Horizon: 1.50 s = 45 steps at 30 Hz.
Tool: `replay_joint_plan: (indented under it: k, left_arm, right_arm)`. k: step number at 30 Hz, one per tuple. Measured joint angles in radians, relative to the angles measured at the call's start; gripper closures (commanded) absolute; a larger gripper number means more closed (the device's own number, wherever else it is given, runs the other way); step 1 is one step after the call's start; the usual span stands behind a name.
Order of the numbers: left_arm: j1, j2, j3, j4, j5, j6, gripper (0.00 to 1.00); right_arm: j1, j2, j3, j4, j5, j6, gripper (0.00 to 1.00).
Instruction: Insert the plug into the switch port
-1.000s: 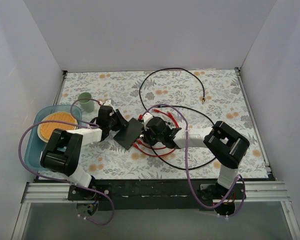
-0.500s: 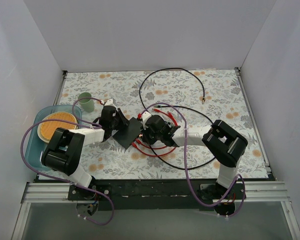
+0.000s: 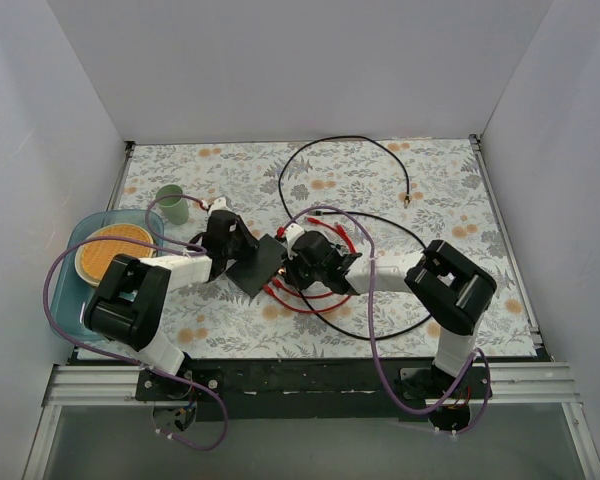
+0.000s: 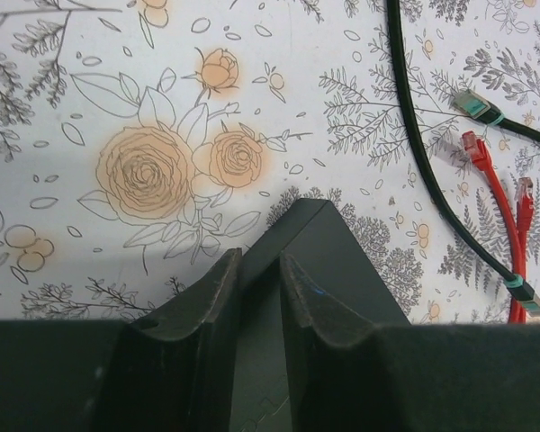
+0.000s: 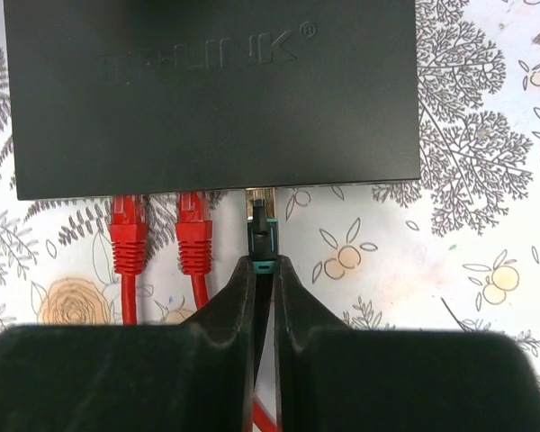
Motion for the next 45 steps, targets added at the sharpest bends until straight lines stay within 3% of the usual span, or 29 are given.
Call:
replay_joint_plan:
  k: [5, 9, 13, 18, 21, 27, 36, 40, 45]
  left_arm:
    - [-0.017, 0.002, 0.008, -0.046, 0.024, -0.058, 0.58]
    - [-0.037, -0.001, 0.01, -0.088, 0.076, -0.101, 0.51]
    - [-0.031, 0.0, 0.035, -0.138, 0.081, -0.104, 0.47]
    - [-0.011, -0.022, 0.073, -0.228, 0.084, -0.094, 0.21]
    - [0.01, -0.062, 0.092, -0.332, 0.06, -0.073, 0.13]
    - [0.026, -0.106, 0.2, -0.59, 0.011, 0.005, 0.09]
    - [0.027, -0.087, 0.626, -0.739, 0.036, 0.082, 0.03]
    - [0.028, -0.113, 0.548, -0.687, 0.107, 0.073, 0.02]
    - [0.027, -0.192, 0.255, -0.61, 0.219, 0.051, 0.02]
  right_arm:
    - [0.0, -0.048, -0.078, 0.051, 0.012, 0.003, 0.63]
    - [0.0, -0.082, -0.102, 0.035, 0.053, 0.016, 0.46]
    - [0.0, -0.134, -0.126, -0.017, 0.088, 0.024, 0.36]
    - [0.0, -0.218, -0.153, -0.09, 0.13, 0.018, 0.27]
    - [0.0, -0.303, -0.163, -0.133, 0.174, 0.01, 0.26]
    - [-0.048, -0.415, -0.108, -0.177, 0.231, -0.027, 0.27]
    - [-0.201, -0.206, 0.174, -0.28, 0.158, -0.169, 0.3]
    - [-0.237, -0.111, 0.206, -0.326, 0.118, -0.234, 0.35]
    - [-0.283, -0.079, 0.204, -0.383, 0.078, -0.269, 0.39]
